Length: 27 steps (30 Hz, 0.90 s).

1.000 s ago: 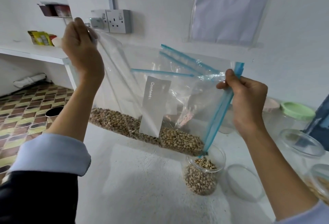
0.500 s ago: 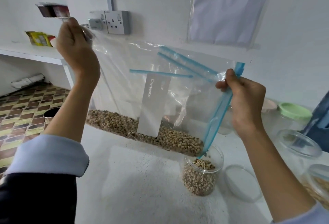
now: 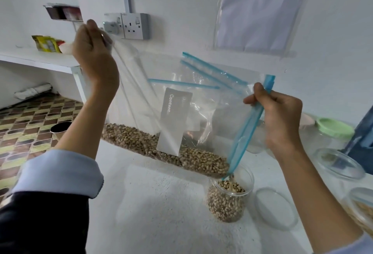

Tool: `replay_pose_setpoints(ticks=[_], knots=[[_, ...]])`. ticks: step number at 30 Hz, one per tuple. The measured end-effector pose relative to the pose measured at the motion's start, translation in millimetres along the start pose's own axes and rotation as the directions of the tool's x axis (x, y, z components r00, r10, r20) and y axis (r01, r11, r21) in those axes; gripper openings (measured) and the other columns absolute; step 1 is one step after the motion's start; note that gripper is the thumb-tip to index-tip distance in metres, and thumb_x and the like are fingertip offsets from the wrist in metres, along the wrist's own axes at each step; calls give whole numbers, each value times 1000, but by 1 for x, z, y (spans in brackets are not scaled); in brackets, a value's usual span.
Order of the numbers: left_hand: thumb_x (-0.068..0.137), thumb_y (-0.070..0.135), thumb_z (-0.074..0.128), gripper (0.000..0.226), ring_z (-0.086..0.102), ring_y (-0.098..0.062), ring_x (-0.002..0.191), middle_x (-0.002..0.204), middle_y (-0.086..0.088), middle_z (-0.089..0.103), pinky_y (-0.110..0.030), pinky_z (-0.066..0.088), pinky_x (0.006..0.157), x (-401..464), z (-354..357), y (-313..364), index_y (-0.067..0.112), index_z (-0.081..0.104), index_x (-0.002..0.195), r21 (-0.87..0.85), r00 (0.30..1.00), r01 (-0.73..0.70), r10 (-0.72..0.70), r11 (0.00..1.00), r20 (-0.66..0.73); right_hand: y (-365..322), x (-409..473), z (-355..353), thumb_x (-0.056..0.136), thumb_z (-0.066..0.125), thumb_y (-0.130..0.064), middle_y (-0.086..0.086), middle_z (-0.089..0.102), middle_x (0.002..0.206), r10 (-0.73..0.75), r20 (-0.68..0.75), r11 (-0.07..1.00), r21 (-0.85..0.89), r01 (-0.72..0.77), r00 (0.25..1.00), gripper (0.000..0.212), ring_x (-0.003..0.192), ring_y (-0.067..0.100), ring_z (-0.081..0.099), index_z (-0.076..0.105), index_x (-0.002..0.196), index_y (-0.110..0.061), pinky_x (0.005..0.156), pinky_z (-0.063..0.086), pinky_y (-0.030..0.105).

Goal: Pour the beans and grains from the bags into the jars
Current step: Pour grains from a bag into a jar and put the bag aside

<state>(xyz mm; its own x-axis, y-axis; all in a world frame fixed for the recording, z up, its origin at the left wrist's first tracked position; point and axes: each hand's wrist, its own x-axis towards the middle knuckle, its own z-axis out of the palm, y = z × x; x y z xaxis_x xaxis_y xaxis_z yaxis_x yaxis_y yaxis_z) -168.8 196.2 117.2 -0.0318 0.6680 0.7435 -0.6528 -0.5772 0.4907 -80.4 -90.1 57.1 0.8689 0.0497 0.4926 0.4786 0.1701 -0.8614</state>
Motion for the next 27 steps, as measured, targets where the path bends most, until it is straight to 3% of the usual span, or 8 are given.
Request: replay_pose_setpoints(ticks=[9, 11, 16, 22, 27], knots=[[97, 14, 37, 33, 36, -6, 47, 53, 1, 41, -16, 30, 48, 0, 0, 3, 15, 42, 64, -10, 1000, 7, -7, 1000, -1, -1, 0, -2, 90, 63, -29, -15, 65, 55, 4, -32, 1000, 20, -3, 999, 31, 56, -5, 52, 68, 61, -20, 60, 41, 8], [98, 12, 37, 33, 35, -4, 47, 52, 2, 40, -15, 30, 48, 0, 0, 3, 14, 41, 65, -11, 1000, 9, -9, 1000, 6, -1, -1, 0, 90, 63, -29, -15, 65, 55, 10, 28, 1000, -14, -10, 1000, 32, 59, -4, 53, 67, 59, -21, 61, 41, 6], [98, 14, 37, 36, 36, -4, 46, 47, 14, 44, -16, 30, 47, 1, 0, 1, 15, 42, 62, 23, 1000, 3, -2, 1000, -10, 0, -2, -2, 90, 64, -28, -16, 65, 56, 12, 7, 1000, 2, -12, 1000, 30, 59, -5, 54, 67, 60, -20, 61, 41, 5], [97, 17, 37, 37, 37, -6, 46, 49, 12, 44, -17, 30, 47, 5, 1, 4, 19, 44, 62, 55, 999, -34, 35, 998, -10, -1, -1, -1, 89, 65, -28, -15, 65, 55, 21, -24, 1000, 12, -20, 1000, 30, 58, -5, 53, 68, 60, -19, 62, 42, 6], [98, 11, 37, 38, 37, 1, 46, 50, 11, 43, -13, 30, 49, 5, 2, 7, 21, 41, 61, 33, 998, -54, 54, 998, -19, -3, 3, 0, 89, 65, -29, -14, 66, 57, 12, -71, 1000, 29, -10, 997, 31, 59, -5, 53, 68, 59, -22, 61, 41, 6]])
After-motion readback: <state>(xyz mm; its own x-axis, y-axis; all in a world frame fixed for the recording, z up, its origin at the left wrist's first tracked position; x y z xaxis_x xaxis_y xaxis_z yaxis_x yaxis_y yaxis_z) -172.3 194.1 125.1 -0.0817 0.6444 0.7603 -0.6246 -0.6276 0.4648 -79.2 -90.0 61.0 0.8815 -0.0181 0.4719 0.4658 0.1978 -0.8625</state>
